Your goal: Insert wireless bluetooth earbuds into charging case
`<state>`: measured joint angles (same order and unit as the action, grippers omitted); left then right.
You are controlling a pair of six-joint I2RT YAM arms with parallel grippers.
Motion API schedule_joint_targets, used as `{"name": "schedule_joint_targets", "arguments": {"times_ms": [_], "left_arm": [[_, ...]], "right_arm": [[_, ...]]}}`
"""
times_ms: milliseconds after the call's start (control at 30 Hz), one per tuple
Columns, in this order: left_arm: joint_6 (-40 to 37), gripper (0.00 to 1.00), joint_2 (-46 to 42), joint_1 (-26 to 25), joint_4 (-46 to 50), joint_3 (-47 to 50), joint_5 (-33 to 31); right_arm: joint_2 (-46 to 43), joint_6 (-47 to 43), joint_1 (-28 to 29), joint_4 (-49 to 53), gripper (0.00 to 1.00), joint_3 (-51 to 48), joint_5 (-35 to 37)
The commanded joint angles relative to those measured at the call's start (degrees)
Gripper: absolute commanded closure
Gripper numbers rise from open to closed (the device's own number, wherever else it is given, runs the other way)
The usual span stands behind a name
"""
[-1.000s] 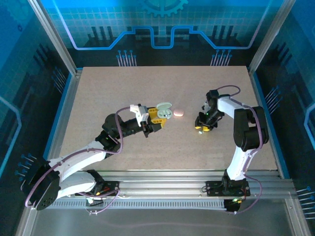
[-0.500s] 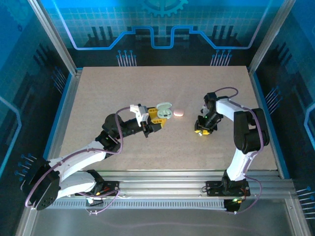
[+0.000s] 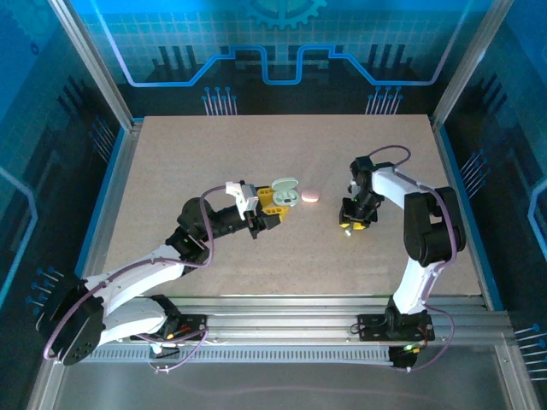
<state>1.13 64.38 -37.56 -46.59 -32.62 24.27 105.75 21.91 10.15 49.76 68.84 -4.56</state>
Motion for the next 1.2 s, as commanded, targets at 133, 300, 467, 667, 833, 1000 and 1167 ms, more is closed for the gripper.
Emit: {"name": "schedule_joint_targets", "arguments": {"times_ms": [133, 300, 467, 667, 833, 1000, 1167], "left_arm": [[-1.0, 0.67, -1.0, -0.3, -0.9, 0.2, -0.6], [-1.1, 0.67, -1.0, -0.3, -0.8, 0.2, -0.6], [-1.1, 0.67, -0.9, -0.3, -0.7, 0.3, -0.6], [-1.1, 0.67, -1.0, -0.2, -0.7, 0.4, -0.6], [-0.9, 0.67, -1.1, -0.3, -0.8, 0.4, -0.8], [-1.0, 0.67, -1.0, -0.3, -0.9, 0.5, -0.8], [-1.0, 0.68, -1.3, -0.3, -0.9, 0.7, -1.3]], "right_arm": [[2.4, 1.0, 1.3, 1.5, 0.67, 2.2, 1.1], [3.2, 1.0, 1.7, 1.9, 0.70, 2.8, 1.6], [3.8, 1.0, 1.9, 2.3, 0.70, 3.0, 2.1], [4.3, 0.5, 2.1, 2.8, 0.74, 3.1, 3.1], [4.5, 0.4, 2.4, 2.8, 0.76, 3.1, 3.2], [3.8, 0.6, 2.7, 2.8, 0.80, 2.8, 3.0], [0.2, 0.8, 2.7, 2.0, 0.82, 1.2, 0.3]]}}
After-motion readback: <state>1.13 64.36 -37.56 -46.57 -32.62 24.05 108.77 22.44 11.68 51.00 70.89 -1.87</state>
